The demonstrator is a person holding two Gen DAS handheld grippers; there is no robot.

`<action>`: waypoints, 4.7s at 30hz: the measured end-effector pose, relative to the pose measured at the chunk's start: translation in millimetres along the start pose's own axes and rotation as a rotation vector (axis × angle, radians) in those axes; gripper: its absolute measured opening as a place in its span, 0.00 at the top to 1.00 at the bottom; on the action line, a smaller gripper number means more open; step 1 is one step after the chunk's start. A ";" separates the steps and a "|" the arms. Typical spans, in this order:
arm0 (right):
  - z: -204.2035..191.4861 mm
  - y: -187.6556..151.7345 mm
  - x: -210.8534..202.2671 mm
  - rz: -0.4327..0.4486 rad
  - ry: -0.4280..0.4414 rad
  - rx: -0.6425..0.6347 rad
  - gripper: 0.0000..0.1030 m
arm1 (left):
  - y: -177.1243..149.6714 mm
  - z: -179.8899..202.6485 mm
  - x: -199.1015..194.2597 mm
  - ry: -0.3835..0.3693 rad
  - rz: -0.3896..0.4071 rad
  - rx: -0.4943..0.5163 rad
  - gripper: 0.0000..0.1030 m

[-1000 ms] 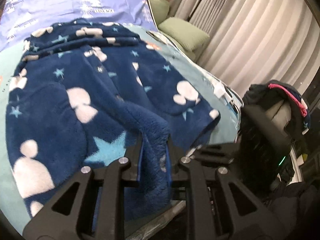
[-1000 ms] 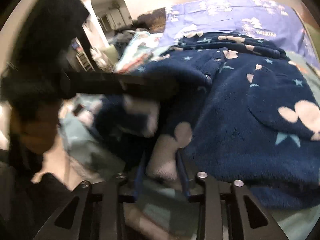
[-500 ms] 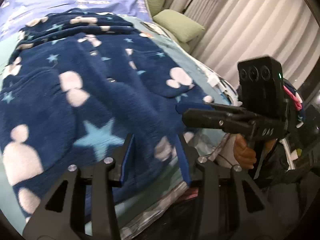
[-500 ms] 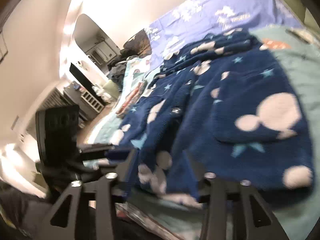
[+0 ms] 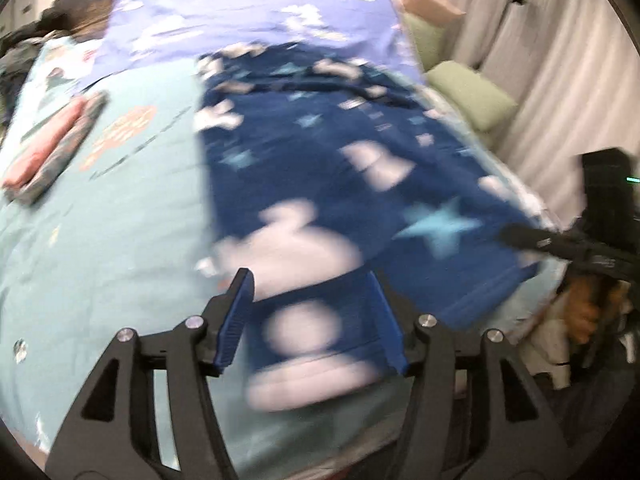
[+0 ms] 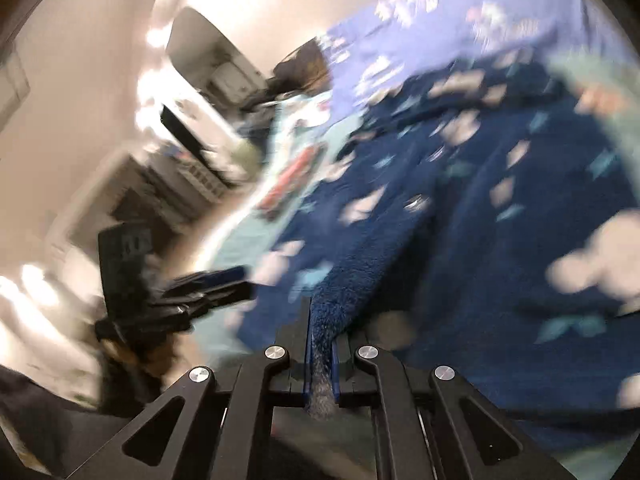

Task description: Fold small clothes

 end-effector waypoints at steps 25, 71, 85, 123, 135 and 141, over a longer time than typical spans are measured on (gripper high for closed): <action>155.8 -47.2 -64.0 0.101 -0.112 0.507 0.39 | -22.3 -2.8 21.3 -0.099 -0.030 -0.179 0.86; 115.1 75.6 -132.2 0.336 0.085 0.349 0.89 | 80.9 13.2 -80.5 -0.090 0.293 -0.081 0.88; 113.9 191.8 -161.8 0.499 -0.028 0.175 0.90 | 192.3 5.8 -106.8 0.042 0.516 -0.041 0.88; 261.8 386.6 16.0 0.375 -0.216 0.216 0.90 | 370.5 -86.9 66.5 0.326 0.444 -0.086 0.88; 322.2 380.2 88.6 0.274 -0.253 0.282 0.90 | 374.0 -108.3 139.7 0.368 0.353 -0.062 0.88; 331.7 376.2 112.1 0.234 -0.271 0.275 0.90 | 372.5 -118.9 161.5 0.368 0.322 -0.069 0.88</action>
Point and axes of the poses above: each gripper's, at about its wrist camera, not at the fingertips, and x roughly the way its jaws point, z to its right, y to its top, the point moved 10 cm from there along x, roughly the way its jaws point, and after that the axes turned 4 degrees about -z, right-handed, at the moved point
